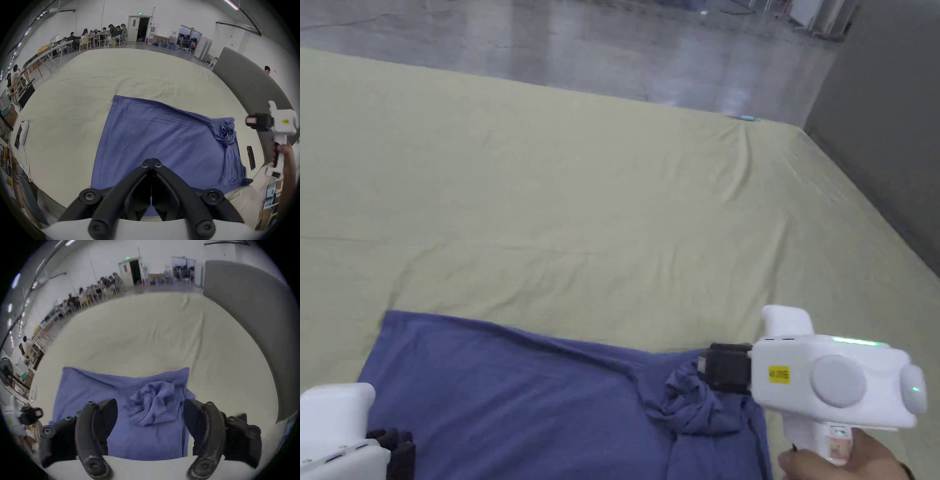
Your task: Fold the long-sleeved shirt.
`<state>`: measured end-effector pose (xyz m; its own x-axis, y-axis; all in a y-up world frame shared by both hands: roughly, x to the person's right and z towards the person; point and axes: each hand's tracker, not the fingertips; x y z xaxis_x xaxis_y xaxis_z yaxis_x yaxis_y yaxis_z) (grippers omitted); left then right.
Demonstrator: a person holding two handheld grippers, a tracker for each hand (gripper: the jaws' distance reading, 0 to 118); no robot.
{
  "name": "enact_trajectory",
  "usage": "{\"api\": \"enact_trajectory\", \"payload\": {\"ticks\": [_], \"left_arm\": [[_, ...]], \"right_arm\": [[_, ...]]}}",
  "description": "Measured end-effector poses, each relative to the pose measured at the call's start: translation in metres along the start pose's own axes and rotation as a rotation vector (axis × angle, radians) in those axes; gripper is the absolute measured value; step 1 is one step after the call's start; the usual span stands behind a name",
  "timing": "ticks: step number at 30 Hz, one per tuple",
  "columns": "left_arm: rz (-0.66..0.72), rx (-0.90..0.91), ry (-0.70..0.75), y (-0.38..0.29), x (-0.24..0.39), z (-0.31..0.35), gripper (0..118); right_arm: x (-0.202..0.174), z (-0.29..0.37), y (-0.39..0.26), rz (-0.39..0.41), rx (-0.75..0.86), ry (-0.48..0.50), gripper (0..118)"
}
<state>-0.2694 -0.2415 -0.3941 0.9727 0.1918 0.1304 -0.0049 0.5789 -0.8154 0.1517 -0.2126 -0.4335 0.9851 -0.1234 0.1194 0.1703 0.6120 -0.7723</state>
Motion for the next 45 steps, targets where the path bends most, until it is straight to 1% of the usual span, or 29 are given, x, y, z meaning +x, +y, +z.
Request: {"api": "enact_trajectory", "payload": {"ticks": [1,2,3,5,6,9,11,16,19,23,24,25,26,27,28,29,31,33,34,35,36,37,38,40,41,42,43,44,45], "left_arm": [[0.001,0.001,-0.002,-0.001,0.002,0.003,0],[0.000,0.002,-0.005,-0.002,0.004,0.005,0],[-0.003,0.000,-0.007,-0.004,0.007,0.007,0],[-0.012,-0.004,-0.010,-0.005,0.013,0.009,0],[-0.019,-0.005,-0.011,-0.005,0.018,0.010,0],[-0.042,-0.007,-0.019,-0.006,0.028,0.010,0],[-0.052,-0.019,-0.026,-0.007,0.030,0.007,0],[0.019,-0.094,-0.118,0.016,0.013,-0.014,0],[0.018,-0.096,-0.109,0.061,-0.011,-0.038,0],[-0.007,-0.075,0.019,0.128,-0.045,-0.100,0],[0.005,-0.073,0.041,0.142,-0.053,-0.119,7],[0.006,-0.066,0.047,0.152,-0.060,-0.135,43],[0.018,-0.072,0.070,0.161,-0.066,-0.150,105],[-0.004,-0.108,0.106,0.167,-0.069,-0.168,116],[0.010,-0.151,0.140,0.169,-0.074,-0.184,113],[0.037,-0.114,0.125,0.177,-0.078,-0.188,113],[0.083,-0.202,0.152,0.166,-0.078,-0.199,110],[0.100,-0.242,0.169,0.157,-0.076,-0.205,92],[0.102,-0.262,0.190,0.153,-0.074,-0.205,91],[0.063,-0.265,0.244,0.154,-0.079,-0.216,83],[0.003,-0.245,0.218,0.154,-0.075,-0.213,66],[-0.046,-0.232,0.236,0.156,-0.069,-0.208,40],[-0.076,-0.222,0.237,0.157,-0.063,-0.203,0],[-0.092,-0.220,0.249,0.161,-0.058,-0.196,0],[-0.071,-0.240,0.163,0.164,-0.055,-0.192,0],[-0.053,-0.241,0.129,0.165,-0.052,-0.189,0],[-0.066,-0.232,0.145,0.167,-0.053,-0.191,0],[-0.079,-0.220,0.143,0.168,-0.051,-0.189,0],[-0.096,-0.209,0.145,0.171,-0.050,-0.186,0]], "right_arm": [[-0.001,0.017,-0.010,-0.003,0.004,0.024,56],[-0.004,0.035,-0.025,-0.005,0.006,0.048,9],[-0.005,0.047,-0.042,-0.018,0.008,0.057,0],[-0.009,0.055,-0.081,-0.063,-0.031,0.054,0],[-0.013,0.055,-0.102,-0.073,-0.075,0.081,0],[-0.026,0.050,-0.145,-0.044,-0.166,0.102,0],[-0.025,0.045,-0.151,-0.011,-0.184,0.117,0],[-0.016,0.042,-0.120,-0.040,-0.149,0.155,0],[-0.012,0.039,-0.093,-0.047,-0.105,0.128,0],[-0.013,0.034,-0.081,-0.077,-0.085,0.154,0],[-0.015,0.032,-0.082,-0.093,-0.087,0.166,0],[-0.016,0.029,-0.082,-0.104,-0.091,0.176,0],[-0.012,0.027,-0.083,-0.117,-0.098,0.184,0],[-0.011,0.025,-0.084,-0.130,-0.101,0.188,0],[-0.011,0.023,-0.084,-0.139,-0.103,0.189,0],[-0.009,0.021,-0.084,-0.143,-0.110,0.187,0],[0.000,0.015,-0.081,-0.157,-0.125,0.184,0],[0.005,0.009,-0.075,-0.157,-0.133,0.172,0],[0.009,0.005,-0.070,-0.153,-0.137,0.166,0],[0.012,0.000,-0.064,-0.149,-0.145,0.154,0],[0.017,-0.007,-0.055,-0.148,-0.156,0.141,0],[0.022,-0.014,-0.045,-0.145,-0.164,0.127,0],[0.027,-0.022,-0.031,-0.137,-0.174,0.105,0],[0.037,-0.038,0.000,-0.132,-0.176,0.044,0],[0.043,-0.048,0.018,-0.138,-0.172,0.045,0],[0.049,-0.060,0.037,-0.150,-0.173,0.040,0],[0.055,-0.074,0.057,-0.172,-0.189,0.047,0],[0.061,-0.088,0.074,-0.191,-0.210,0.058,23],[0.067,-0.105,0.090,-0.225,-0.248,0.057,65]]}}
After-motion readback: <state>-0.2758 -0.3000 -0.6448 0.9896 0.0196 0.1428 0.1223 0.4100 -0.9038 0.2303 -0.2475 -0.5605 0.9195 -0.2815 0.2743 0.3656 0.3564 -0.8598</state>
